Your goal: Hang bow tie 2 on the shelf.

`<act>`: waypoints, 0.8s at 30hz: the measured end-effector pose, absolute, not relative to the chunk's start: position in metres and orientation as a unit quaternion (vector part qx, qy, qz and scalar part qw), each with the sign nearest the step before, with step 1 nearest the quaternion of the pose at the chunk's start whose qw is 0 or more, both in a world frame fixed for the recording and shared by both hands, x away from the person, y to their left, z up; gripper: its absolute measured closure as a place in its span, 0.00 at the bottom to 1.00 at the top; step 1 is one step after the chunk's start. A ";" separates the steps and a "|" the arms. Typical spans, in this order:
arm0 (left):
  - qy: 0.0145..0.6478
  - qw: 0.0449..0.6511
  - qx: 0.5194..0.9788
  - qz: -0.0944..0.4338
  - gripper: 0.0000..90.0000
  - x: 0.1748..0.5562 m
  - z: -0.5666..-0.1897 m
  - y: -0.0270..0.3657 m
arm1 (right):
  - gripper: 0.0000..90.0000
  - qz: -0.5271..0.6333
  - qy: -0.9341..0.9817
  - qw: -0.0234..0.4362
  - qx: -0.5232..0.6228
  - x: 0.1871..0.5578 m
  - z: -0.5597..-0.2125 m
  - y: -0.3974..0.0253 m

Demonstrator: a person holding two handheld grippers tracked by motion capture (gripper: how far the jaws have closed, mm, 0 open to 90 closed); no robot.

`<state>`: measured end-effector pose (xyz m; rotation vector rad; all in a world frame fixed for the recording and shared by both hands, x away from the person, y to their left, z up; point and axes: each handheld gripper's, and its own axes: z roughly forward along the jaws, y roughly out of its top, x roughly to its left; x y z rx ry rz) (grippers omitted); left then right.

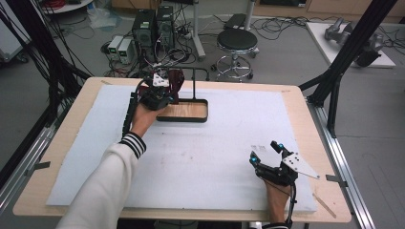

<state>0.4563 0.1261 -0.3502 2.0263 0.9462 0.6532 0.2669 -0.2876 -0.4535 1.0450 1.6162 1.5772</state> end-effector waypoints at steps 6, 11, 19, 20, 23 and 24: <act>0.380 0.389 0.804 0.240 0.93 0.459 -0.353 0.128 | 0.11 0.600 0.615 0.322 0.397 0.267 -0.454 -0.287; 0.383 0.391 0.803 0.235 0.90 0.460 -0.354 0.130 | 0.11 0.600 0.616 0.322 0.397 0.267 -0.454 -0.287; 0.383 0.396 0.802 0.229 0.86 0.459 -0.356 0.135 | 0.11 0.598 0.618 0.326 0.393 0.267 -0.453 -0.287; 0.382 0.397 0.803 0.228 0.85 0.459 -0.356 0.136 | 0.11 0.597 0.619 0.327 0.392 0.266 -0.453 -0.286; 0.383 0.395 0.805 0.221 0.66 0.459 -0.357 0.136 | 0.11 0.599 0.616 0.324 0.395 0.267 -0.453 -0.287; 0.379 0.400 0.804 0.222 0.64 0.458 -0.357 0.137 | 0.11 0.601 0.615 0.321 0.397 0.267 -0.454 -0.288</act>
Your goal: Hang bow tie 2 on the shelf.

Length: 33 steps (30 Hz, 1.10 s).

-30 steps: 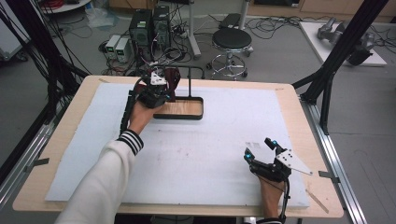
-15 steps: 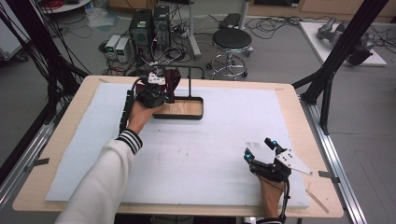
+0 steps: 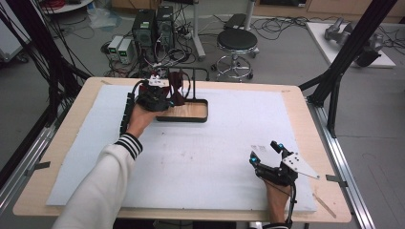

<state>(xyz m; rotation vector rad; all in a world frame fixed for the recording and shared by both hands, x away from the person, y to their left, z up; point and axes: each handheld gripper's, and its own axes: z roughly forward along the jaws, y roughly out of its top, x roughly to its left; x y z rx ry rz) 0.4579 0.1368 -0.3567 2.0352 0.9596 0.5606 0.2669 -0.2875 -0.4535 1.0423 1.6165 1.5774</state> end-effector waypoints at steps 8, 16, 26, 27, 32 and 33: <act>0.357 0.424 0.807 0.206 0.39 0.454 -0.354 0.143 | 0.11 0.600 0.616 0.322 0.395 0.266 -0.454 -0.287; 0.311 0.482 0.790 0.214 0.23 0.434 -0.349 0.154 | 0.11 0.603 0.614 0.319 0.397 0.267 -0.454 -0.288; 0.239 0.581 0.738 0.246 0.19 0.376 -0.353 0.191 | 0.11 0.596 0.620 0.329 0.390 0.266 -0.453 -0.286; 0.235 0.586 0.734 0.250 0.19 0.370 -0.356 0.197 | 0.11 0.595 0.620 0.330 0.390 0.266 -0.453 -0.286; 0.228 0.601 0.715 0.275 0.19 0.340 -0.375 0.227 | 0.11 0.595 0.621 0.330 0.389 0.266 -0.453 -0.285; 0.233 0.601 0.712 0.279 0.19 0.336 -0.379 0.233 | 0.11 0.595 0.621 0.331 0.389 0.266 -0.454 -0.285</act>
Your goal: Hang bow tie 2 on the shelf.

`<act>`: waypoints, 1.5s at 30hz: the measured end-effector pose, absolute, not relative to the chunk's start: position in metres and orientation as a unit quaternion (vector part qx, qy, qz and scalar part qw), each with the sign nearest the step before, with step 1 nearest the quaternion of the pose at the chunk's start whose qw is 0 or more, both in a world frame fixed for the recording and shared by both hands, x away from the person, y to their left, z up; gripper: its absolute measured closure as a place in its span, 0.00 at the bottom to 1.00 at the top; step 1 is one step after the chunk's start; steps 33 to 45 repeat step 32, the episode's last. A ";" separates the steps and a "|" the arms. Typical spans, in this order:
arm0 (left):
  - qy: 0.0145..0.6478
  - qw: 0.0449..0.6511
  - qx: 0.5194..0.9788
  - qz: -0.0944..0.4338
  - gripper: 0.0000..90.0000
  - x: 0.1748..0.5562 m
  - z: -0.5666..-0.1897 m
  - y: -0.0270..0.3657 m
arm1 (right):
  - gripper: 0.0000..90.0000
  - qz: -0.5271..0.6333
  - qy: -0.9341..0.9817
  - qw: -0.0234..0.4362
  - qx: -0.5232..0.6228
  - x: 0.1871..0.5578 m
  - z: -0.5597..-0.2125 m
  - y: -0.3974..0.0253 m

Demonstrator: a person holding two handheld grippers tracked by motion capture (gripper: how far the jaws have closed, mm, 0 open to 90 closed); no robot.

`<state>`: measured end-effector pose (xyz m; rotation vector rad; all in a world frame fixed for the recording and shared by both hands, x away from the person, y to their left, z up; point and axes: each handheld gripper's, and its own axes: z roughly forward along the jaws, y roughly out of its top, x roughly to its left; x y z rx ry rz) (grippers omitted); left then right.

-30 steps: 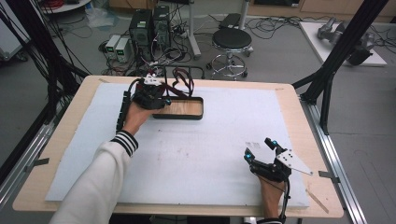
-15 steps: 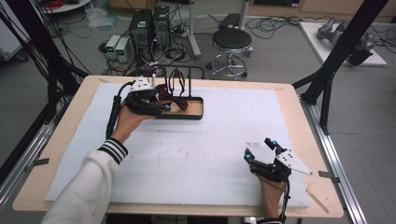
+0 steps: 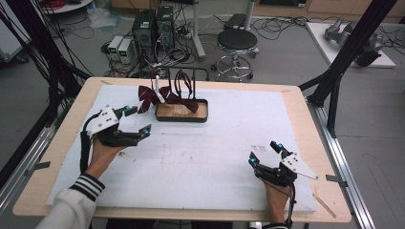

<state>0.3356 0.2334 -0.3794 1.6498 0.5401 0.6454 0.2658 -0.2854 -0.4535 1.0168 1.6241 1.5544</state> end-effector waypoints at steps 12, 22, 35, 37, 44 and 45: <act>0.281 0.627 0.657 0.309 0.19 0.292 -0.424 0.291 | 0.11 0.596 0.618 0.338 0.385 0.265 -0.454 -0.285; 0.308 0.643 0.630 0.309 0.21 0.283 -0.451 0.303 | 0.11 0.595 0.617 0.338 0.388 0.264 -0.454 -0.284; 0.308 0.639 0.629 0.318 0.20 0.282 -0.455 0.302 | 0.11 0.594 0.618 0.344 0.383 0.263 -0.454 -0.284; 0.308 0.639 0.629 0.318 0.20 0.282 -0.455 0.302 | 0.11 0.594 0.618 0.344 0.383 0.263 -0.454 -0.284; 0.308 0.639 0.629 0.318 0.20 0.282 -0.455 0.302 | 0.11 0.594 0.618 0.344 0.383 0.263 -0.454 -0.284; 0.308 0.639 0.629 0.318 0.20 0.282 -0.455 0.302 | 0.11 0.594 0.618 0.344 0.383 0.263 -0.454 -0.284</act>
